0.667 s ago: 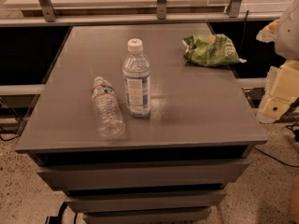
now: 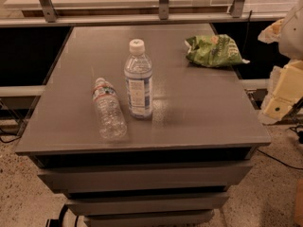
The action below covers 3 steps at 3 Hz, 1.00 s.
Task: Pick blue plastic bottle
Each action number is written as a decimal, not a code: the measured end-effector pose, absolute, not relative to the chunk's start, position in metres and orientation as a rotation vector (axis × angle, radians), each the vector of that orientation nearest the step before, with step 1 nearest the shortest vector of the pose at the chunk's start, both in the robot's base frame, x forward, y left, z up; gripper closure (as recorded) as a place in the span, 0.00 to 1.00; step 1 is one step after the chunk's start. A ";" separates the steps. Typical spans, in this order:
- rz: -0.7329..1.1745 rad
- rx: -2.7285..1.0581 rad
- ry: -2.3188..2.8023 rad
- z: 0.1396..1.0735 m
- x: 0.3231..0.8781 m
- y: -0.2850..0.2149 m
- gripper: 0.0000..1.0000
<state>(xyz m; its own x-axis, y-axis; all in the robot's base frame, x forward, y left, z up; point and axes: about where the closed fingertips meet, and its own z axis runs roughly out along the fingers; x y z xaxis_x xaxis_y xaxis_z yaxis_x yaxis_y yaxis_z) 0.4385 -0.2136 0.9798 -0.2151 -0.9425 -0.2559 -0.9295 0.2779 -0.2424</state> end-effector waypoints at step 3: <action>0.488 -1.532 1.885 0.979 0.448 -0.115 0.00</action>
Offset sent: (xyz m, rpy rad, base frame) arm 0.0059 0.0963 0.0013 0.6198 0.0046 0.1223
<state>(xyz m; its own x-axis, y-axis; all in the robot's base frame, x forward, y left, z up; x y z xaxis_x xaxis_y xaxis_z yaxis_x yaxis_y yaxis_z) 0.4484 -0.1154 0.9791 -0.1040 -0.7191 -0.6871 -0.9623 0.2473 -0.1132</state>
